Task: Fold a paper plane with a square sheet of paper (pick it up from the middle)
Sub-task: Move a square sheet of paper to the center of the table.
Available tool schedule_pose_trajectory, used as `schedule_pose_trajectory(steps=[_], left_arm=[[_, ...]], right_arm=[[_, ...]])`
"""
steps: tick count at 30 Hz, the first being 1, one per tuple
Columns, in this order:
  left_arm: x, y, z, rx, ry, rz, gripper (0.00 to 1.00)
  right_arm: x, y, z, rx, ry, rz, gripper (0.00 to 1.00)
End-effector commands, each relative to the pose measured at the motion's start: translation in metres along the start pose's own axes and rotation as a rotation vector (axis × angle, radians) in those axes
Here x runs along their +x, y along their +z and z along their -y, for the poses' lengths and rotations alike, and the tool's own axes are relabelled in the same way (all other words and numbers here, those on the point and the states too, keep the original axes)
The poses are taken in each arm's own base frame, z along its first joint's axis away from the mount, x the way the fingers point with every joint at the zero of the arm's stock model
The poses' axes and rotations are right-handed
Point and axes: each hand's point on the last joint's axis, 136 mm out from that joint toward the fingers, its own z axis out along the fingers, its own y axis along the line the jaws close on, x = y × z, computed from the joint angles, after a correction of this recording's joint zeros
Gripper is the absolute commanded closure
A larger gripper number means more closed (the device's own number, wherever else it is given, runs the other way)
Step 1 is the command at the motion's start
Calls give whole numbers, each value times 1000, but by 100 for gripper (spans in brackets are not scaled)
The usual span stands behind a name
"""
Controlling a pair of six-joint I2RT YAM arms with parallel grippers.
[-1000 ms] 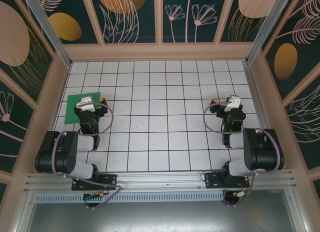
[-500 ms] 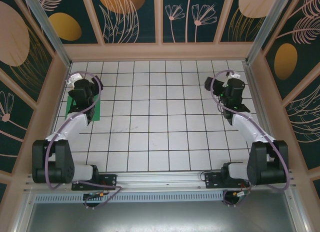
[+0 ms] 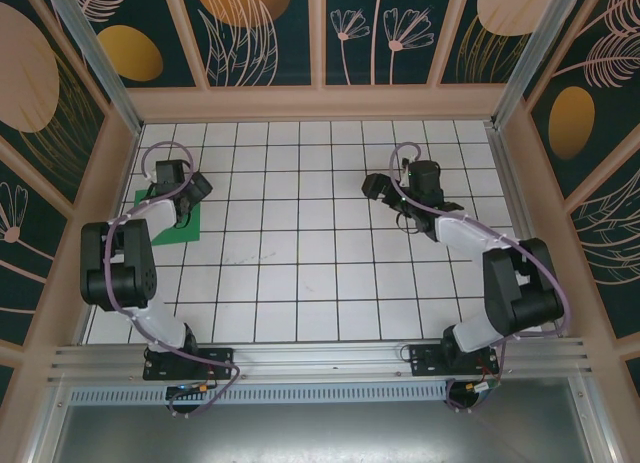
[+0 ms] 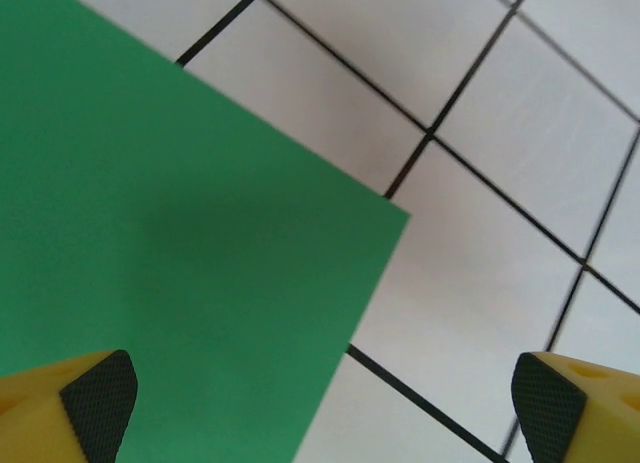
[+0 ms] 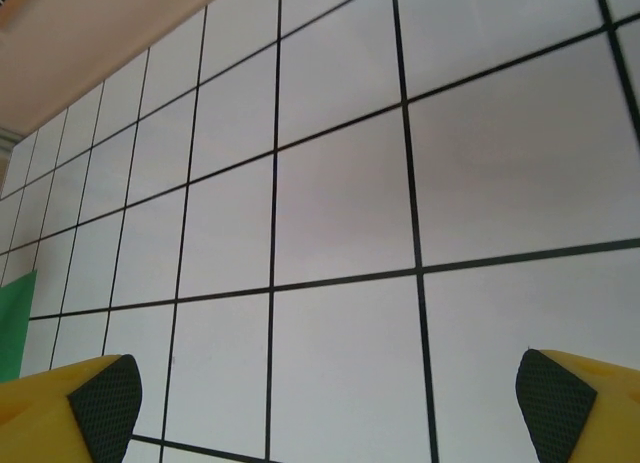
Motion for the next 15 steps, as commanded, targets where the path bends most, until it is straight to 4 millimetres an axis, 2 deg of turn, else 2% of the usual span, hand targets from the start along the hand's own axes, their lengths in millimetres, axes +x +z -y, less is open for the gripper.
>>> schedule_pose_trajectory(steps=[1, 8, 12, 13, 15], left_arm=[[7, 10, 6, 25, -28, -77, 3], [32, 25, 8, 54, -44, -183, 12], [46, 23, 10, 84, -66, -230, 13], [60, 22, 4, 80, -71, -264, 15], [71, 17, 5, 100, -79, -293, 15]], right_arm=[[-1, 8, -17, -47, 21, -24, 1], [11, 18, -20, -50, 11, -65, 1], [14, 19, -16, -31, 10, -72, 1], [14, 19, -15, -27, 7, -73, 1], [14, 18, -12, -11, 3, -72, 1]])
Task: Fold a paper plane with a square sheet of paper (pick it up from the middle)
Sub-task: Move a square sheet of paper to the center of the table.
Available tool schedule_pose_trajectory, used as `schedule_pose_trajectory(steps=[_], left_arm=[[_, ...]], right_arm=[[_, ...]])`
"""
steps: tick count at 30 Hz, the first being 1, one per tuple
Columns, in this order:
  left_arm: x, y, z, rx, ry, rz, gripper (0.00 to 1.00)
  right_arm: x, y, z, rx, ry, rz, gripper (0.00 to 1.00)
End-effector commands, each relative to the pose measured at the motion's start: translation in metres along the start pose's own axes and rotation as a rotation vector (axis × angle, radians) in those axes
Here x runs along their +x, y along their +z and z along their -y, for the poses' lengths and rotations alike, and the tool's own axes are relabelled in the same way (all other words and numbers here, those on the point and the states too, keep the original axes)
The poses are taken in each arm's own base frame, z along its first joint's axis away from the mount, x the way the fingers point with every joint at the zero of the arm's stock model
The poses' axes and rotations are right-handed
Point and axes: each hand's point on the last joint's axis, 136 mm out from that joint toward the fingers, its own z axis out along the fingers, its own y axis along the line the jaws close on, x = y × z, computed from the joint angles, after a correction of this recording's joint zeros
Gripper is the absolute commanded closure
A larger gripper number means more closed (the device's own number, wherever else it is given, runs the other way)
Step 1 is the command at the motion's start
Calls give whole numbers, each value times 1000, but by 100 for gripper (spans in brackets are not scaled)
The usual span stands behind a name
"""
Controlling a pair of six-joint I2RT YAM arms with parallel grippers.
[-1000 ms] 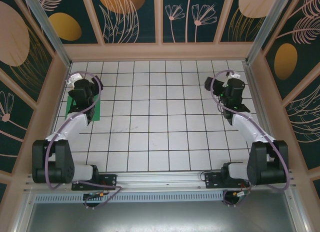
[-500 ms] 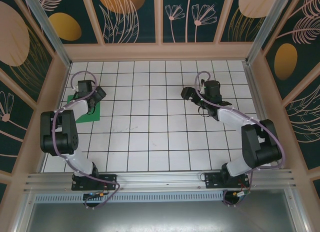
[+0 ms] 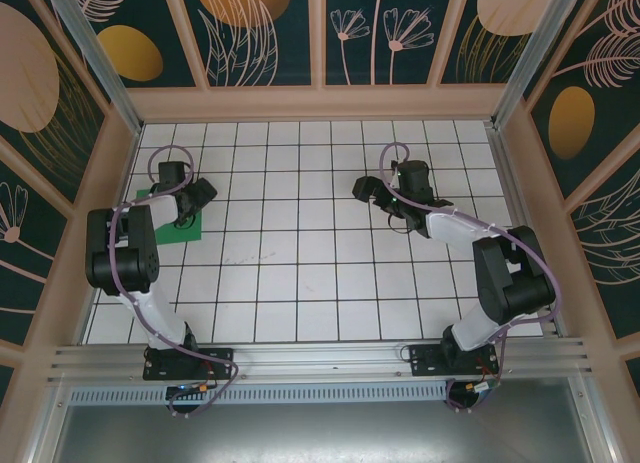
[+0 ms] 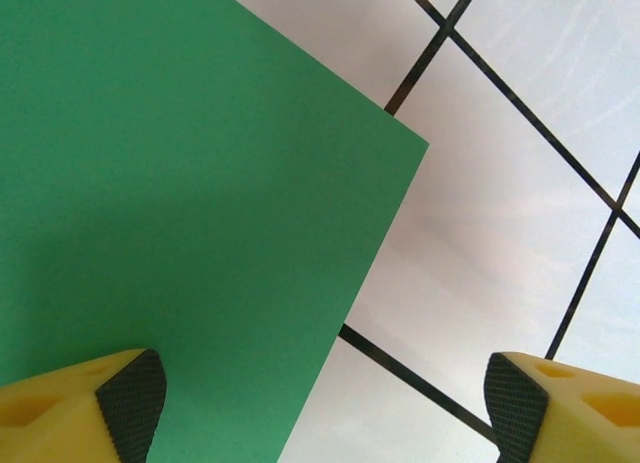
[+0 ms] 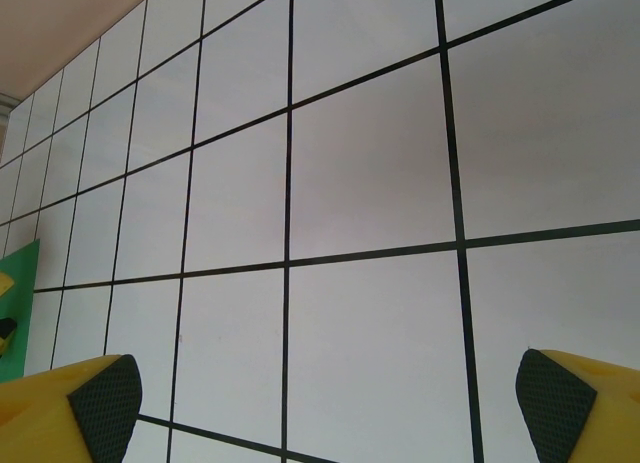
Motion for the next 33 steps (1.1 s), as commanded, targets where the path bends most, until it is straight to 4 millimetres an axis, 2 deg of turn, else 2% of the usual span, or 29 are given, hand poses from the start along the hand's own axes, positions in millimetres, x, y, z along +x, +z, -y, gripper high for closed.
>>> schedule_pose_trajectory(steps=[1, 4, 7, 12, 15, 18, 20, 23, 26, 28, 30, 31, 33], left_arm=[[46, -1, -3, 32, -43, -149, 15], [70, -6, 10, 71, -42, -199, 15], [104, -13, 31, 121, -55, -251, 16], [171, -29, 73, 230, -56, -351, 18], [205, -40, 98, 277, -34, -393, 18], [223, -62, 135, 370, 3, -412, 17], [233, -72, 151, 406, 45, -436, 16], [225, -85, 166, 446, 75, -421, 14], [195, -98, 173, 435, 134, -324, 10], [172, -101, 167, 412, 129, -261, 8], [150, -101, 151, 378, 88, -212, 6], [141, -101, 143, 366, 70, -191, 6], [125, -103, 126, 333, 37, -143, 3]], right_arm=[[-3, 0, -2, 13, -2, -5, 1], [-2, 0, 2, 34, -3, -4, 1], [-2, -1, 8, 64, 0, 1, 1], [1, -1, 19, 113, 23, 3, 1], [4, -2, 25, 134, 38, 3, 1], [5, -2, 28, 148, 52, 3, 1], [6, 0, 26, 138, 54, -6, 2], [6, 6, 12, 101, 28, -25, 8], [12, 19, -18, 48, -56, -64, 17], [22, 33, -40, 12, -109, -102, 29], [35, 51, -61, -14, -153, -149, 41], [37, 59, -66, -16, -160, -161, 45], [55, 75, -88, -46, -194, -204, 51]])
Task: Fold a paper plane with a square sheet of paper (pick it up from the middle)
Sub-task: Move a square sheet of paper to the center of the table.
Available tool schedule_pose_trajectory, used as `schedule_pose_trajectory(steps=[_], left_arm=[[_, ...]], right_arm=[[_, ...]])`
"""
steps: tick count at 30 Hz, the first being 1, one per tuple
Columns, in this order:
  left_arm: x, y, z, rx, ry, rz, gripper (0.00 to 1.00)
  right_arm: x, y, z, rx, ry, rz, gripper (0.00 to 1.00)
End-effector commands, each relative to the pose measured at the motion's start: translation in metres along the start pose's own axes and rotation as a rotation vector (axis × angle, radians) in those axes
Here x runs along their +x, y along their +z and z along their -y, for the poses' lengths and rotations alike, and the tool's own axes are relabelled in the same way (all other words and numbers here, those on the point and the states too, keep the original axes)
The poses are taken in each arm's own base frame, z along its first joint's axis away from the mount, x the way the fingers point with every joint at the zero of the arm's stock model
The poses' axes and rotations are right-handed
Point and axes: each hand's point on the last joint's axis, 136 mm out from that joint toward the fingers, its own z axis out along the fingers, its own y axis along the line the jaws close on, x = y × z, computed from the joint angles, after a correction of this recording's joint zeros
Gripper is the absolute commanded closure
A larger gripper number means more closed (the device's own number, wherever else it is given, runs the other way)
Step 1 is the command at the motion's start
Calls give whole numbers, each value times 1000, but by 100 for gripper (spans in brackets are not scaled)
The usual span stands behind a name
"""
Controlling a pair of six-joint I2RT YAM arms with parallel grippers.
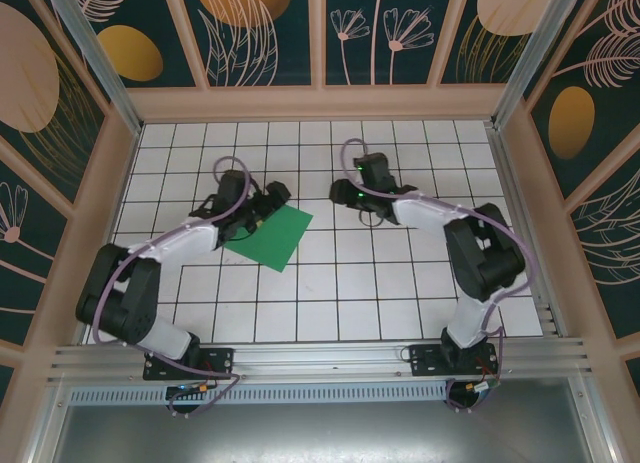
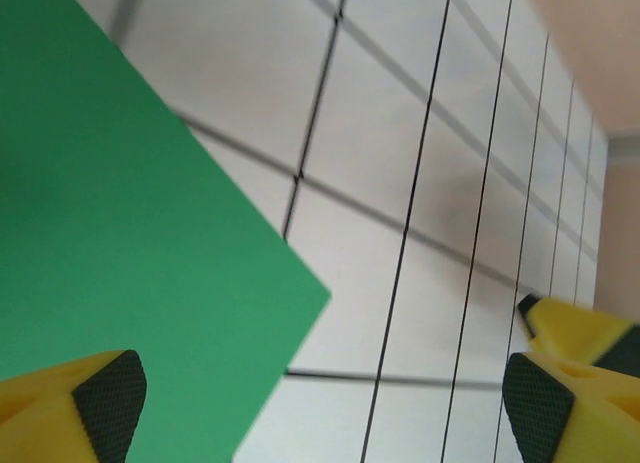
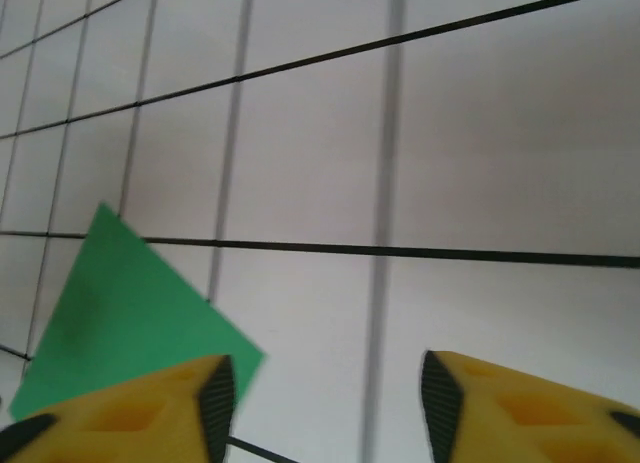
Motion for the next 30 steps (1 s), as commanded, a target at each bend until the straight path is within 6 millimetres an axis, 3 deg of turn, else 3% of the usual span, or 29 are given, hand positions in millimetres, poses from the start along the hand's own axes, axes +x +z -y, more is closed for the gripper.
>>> schedule_pose_trajectory(steps=[1, 5, 9, 13, 16, 21, 27, 30], left_arm=[[-18, -20, -37, -124, -13, 81, 2], [-33, -40, -57, -204, -9, 164, 1], [-40, -53, -69, -254, -15, 226, 1], [-42, -59, -77, -279, -32, 261, 1], [-42, -58, -80, -291, -39, 268, 1], [-40, -52, -81, -286, -49, 254, 2], [-36, -40, -75, -254, -39, 212, 2], [-34, -34, -71, -235, -30, 183, 1]], right_arm=[[20, 27, -35, -46, -68, -86, 53], [40, 60, -69, -71, -128, -155, 54], [60, 86, -85, -70, -156, -216, 54], [76, 101, -79, -30, -163, -260, 54], [85, 101, -62, 32, -176, -280, 54], [100, 77, -10, 153, -142, -289, 54], [124, 7, 75, 333, 15, -276, 53], [141, -29, 101, 390, 98, -265, 53]])
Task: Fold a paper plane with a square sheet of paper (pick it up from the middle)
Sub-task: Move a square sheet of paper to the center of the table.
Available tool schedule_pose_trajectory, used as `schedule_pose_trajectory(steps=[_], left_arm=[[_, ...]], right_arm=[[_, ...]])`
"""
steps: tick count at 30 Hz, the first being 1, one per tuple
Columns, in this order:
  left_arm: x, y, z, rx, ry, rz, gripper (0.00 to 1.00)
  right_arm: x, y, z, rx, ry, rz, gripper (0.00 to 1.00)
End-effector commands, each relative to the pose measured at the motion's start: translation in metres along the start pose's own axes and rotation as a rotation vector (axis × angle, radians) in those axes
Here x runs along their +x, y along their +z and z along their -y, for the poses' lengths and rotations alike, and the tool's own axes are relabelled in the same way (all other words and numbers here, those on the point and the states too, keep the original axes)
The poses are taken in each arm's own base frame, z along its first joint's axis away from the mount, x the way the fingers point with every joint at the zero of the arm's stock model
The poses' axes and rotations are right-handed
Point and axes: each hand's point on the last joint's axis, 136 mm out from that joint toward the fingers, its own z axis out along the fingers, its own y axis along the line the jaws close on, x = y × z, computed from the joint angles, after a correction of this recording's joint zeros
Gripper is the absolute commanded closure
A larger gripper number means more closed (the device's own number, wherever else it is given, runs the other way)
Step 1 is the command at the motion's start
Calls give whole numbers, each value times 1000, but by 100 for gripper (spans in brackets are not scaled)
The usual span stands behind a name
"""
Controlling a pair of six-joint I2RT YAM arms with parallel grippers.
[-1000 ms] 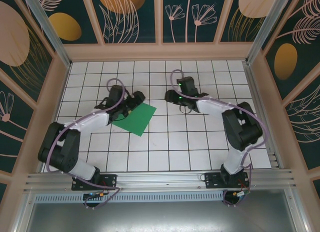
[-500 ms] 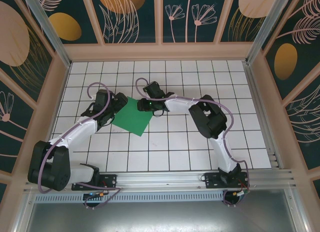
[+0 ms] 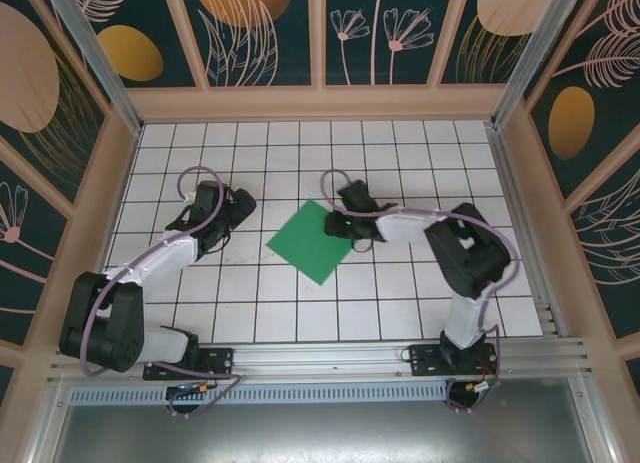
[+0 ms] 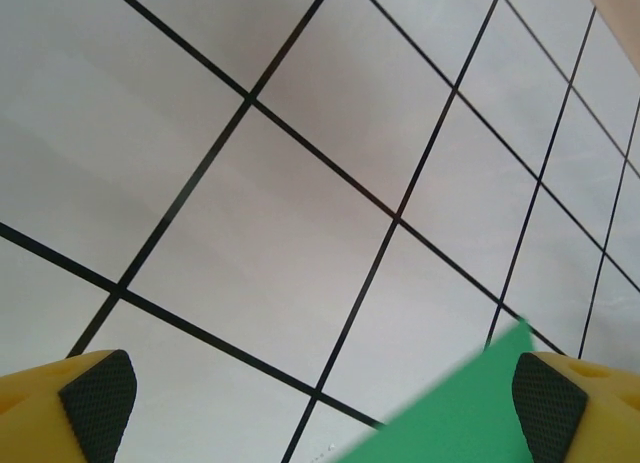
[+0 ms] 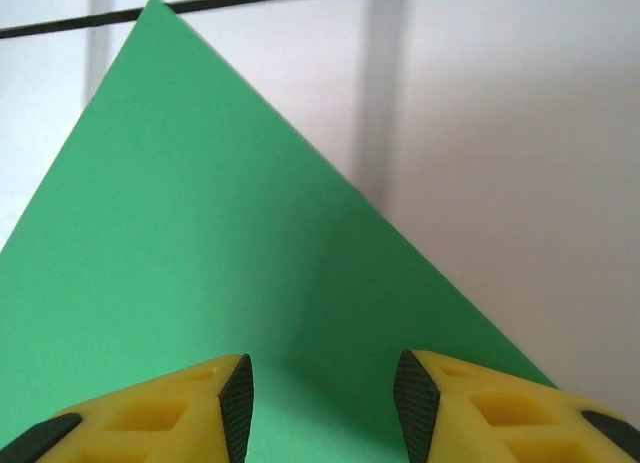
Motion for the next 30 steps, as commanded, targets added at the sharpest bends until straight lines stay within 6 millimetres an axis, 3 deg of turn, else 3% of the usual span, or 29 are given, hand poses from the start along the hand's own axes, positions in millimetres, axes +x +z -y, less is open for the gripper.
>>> schedule_pose_trajectory(steps=[1, 4, 8, 13, 19, 23, 30], left_arm=[[1, 5, 10, 45, 6, -27, 1], [4, 7, 13, 64, 1, -41, 2], [6, 8, 16, 80, -1, -55, 2], [7, 6, 16, 90, -10, -58, 2], [12, 6, 15, 95, -13, -73, 2], [15, 8, 16, 102, -12, -89, 2], [17, 9, 17, 113, 0, -101, 2]], right_arm=[[57, -20, 69, 207, 120, -115, 53], [43, -42, 69, 232, 96, -58, 51], [1, -54, 34, 154, -35, -3, 41], [-25, -20, 2, 74, -100, -39, 38], [-47, 11, -10, 73, -75, -42, 38], [-38, 21, -2, 90, -54, -81, 38], [-3, 7, 56, 232, 42, -120, 38]])
